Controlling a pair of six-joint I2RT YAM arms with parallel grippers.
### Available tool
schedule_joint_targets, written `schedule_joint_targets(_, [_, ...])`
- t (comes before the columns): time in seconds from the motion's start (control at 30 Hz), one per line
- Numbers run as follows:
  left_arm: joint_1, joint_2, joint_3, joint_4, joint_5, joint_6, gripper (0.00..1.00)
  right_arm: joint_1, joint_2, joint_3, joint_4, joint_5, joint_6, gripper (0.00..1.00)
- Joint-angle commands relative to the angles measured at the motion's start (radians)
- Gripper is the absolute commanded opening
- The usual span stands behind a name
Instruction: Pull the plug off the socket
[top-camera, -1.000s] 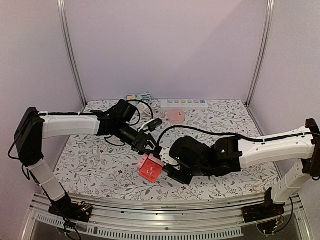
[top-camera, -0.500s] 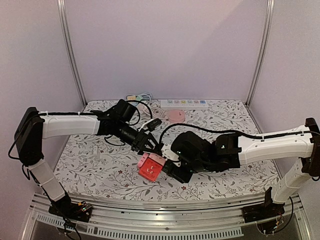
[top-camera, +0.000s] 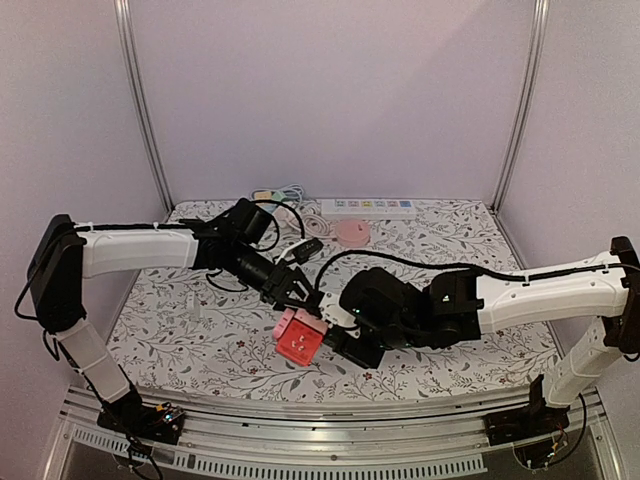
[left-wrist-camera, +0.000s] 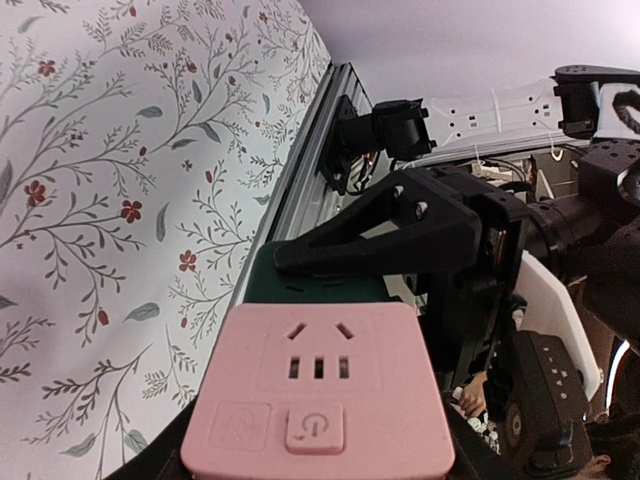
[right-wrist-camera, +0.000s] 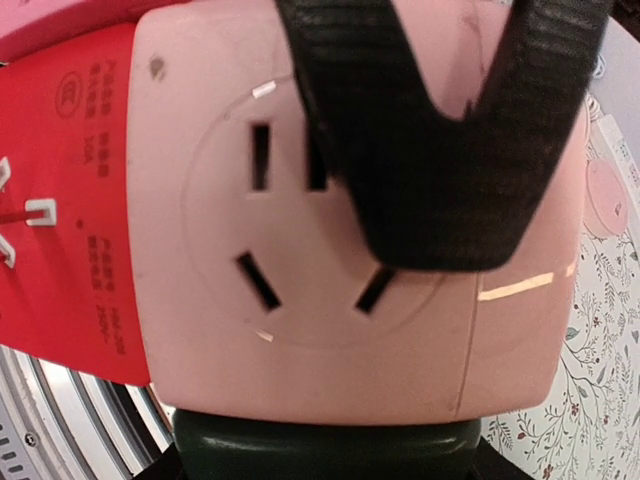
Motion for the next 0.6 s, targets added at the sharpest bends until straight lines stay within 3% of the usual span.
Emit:
schedule_joint_targets(0.0, [0.056,-0.053,0.046,0.012,-0.03,0.086,0.07,0.037,-0.007,0.033,-0.043,-0.088,-0.054,0.32])
schedule_joint_targets(0.27, [0.067,-0.074,0.047,0.01,-0.037,0.09,0.07,0.024,0.011,0.066,-0.059,-0.024,-0.014,0.32])
schedule_joint_targets(0.57, [0.067,-0.085,0.046,0.006,-0.051,0.094,0.07,-0.094,0.02,0.079,-0.071,-0.138,0.125,0.32])
